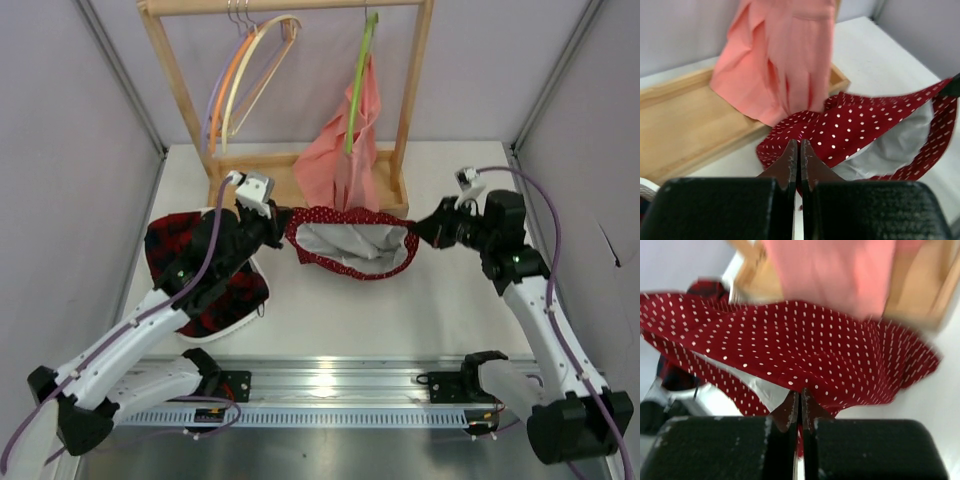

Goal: Place the skirt on the hanger

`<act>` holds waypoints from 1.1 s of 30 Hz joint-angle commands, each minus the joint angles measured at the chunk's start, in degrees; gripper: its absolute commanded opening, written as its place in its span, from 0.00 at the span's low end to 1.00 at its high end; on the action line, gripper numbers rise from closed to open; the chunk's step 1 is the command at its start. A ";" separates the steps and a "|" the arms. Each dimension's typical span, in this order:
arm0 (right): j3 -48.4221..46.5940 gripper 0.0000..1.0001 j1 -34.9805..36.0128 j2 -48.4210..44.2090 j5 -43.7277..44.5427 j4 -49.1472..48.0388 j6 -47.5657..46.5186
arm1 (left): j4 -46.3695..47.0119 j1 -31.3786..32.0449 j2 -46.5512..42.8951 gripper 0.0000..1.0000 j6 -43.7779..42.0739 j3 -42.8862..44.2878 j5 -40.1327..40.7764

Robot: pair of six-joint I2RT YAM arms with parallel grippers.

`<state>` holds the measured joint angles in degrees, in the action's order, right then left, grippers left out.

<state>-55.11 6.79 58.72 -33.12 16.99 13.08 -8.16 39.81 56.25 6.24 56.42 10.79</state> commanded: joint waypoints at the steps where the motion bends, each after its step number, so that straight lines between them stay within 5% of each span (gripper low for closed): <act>1: 7.09 0.00 -0.99 -8.34 5.52 6.19 0.71 | -2.28 -0.18 -8.77 0.00 2.28 -4.81 1.43; 8: 11.78 0.00 -0.46 -20.92 8.43 21.41 4.66 | -13.27 9.04 -13.89 0.00 9.57 -11.51 -3.14; 15: 12.40 0.06 2.96 -15.40 2.11 25.00 7.31 | -16.44 16.52 -11.34 0.00 12.39 -14.24 -0.06; 17: 11.87 0.13 4.80 -13.38 1.49 26.59 6.70 | -17.49 16.61 -11.95 0.00 12.13 -14.06 -0.41; 18: 11.26 0.29 5.42 -13.28 1.22 27.91 6.43 | -17.76 16.61 -12.21 0.01 11.95 -14.06 -0.76; 20: 10.29 0.64 6.39 -13.72 1.39 28.79 6.43 | -18.90 16.61 -13.26 0.30 10.56 -13.89 -3.91; 21: 9.68 0.95 7.01 -14.50 2.00 29.58 6.43 | -20.91 16.70 -13.44 0.56 10.20 -12.93 -5.15; 22: 7.85 0.99 7.01 -14.94 2.27 30.20 6.26 | -22.32 16.70 -13.62 0.86 10.11 -12.48 -6.99; 23: 6.70 0.99 7.10 -15.21 2.62 30.73 5.47 | -23.81 16.70 -13.80 0.99 9.85 -11.78 -7.53; 28: -0.07 0.99 6.93 -13.82 7.63 31.35 5.55 | -28.40 16.88 -15.99 1.00 9.75 -4.76 -5.70; 33: -0.09 0.99 7.89 -9.59 12.02 22.68 8.80 | -29.01 16.70 -12.75 0.99 15.55 3.68 12.22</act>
<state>-55.16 13.85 46.68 -25.06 44.88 19.64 -37.10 56.40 42.04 18.20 54.11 12.36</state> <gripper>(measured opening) 0.991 0.994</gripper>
